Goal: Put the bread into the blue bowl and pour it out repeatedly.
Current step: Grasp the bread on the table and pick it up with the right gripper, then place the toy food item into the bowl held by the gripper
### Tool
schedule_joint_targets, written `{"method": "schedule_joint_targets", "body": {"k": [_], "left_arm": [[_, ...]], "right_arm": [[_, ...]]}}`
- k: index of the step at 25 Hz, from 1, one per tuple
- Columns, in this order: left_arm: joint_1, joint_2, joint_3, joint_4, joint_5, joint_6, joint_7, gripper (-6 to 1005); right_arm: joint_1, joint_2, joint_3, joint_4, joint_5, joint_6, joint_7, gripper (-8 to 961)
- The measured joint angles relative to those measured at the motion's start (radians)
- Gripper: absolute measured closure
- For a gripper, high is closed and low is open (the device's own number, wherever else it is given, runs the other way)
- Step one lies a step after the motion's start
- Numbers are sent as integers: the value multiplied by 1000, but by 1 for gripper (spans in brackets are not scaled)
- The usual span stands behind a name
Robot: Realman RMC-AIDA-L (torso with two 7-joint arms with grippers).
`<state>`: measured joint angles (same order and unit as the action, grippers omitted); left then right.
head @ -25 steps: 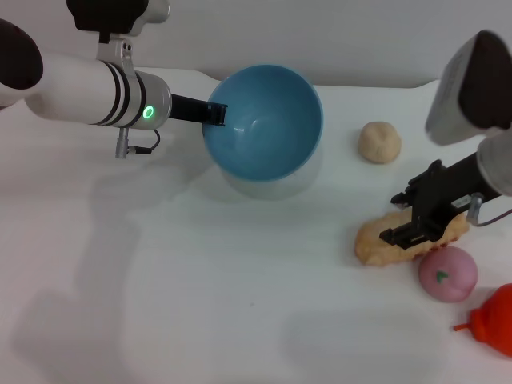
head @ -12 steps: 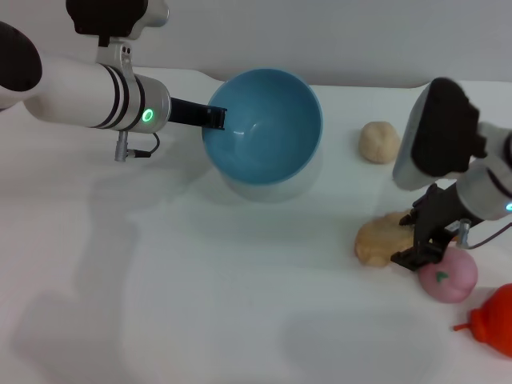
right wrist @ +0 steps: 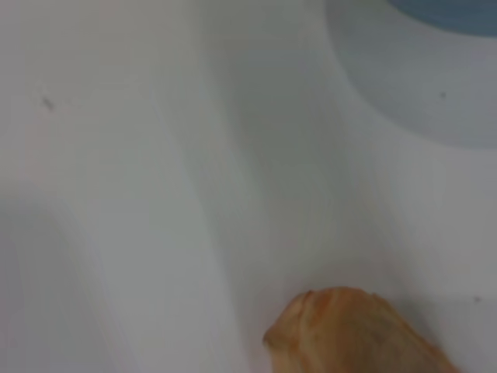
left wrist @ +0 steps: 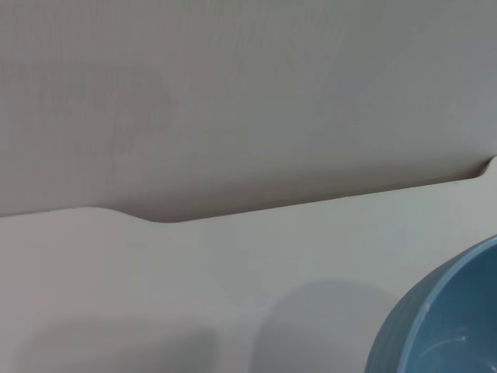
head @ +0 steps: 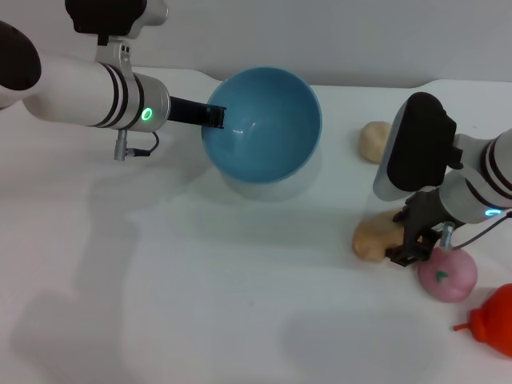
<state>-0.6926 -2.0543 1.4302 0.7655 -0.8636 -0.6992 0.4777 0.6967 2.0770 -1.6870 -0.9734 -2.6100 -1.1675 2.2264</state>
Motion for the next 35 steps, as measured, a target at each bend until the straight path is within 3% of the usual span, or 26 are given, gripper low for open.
{"method": "schedule_joint_targets", "body": {"k": [4, 10, 14, 26, 30, 35], "left_arm": [[0, 1, -1, 0, 0, -1, 0, 1000], [0, 1, -1, 0, 0, -1, 2, 1000], [-2, 1, -1, 0, 0, -1, 3, 1000], [-10, 1, -1, -5, 6, -21, 2, 1001], [-19, 2, -1, -8, 8, -37, 2, 1000], [-25, 3, -1, -11, 11, -82, 0, 1000]], "right_arm": [[-1, 0, -1, 3, -15, 6, 17, 359], [-8, 0, 2, -1, -34, 7, 29, 508], [-15, 0, 31, -6, -36, 10, 57, 532], [-101, -2, 363, -104, 91, -14, 40, 619], [-135, -4, 494, -122, 255, -36, -56, 655], [-206, -9, 614, -123, 666, -83, -278, 695]]}}
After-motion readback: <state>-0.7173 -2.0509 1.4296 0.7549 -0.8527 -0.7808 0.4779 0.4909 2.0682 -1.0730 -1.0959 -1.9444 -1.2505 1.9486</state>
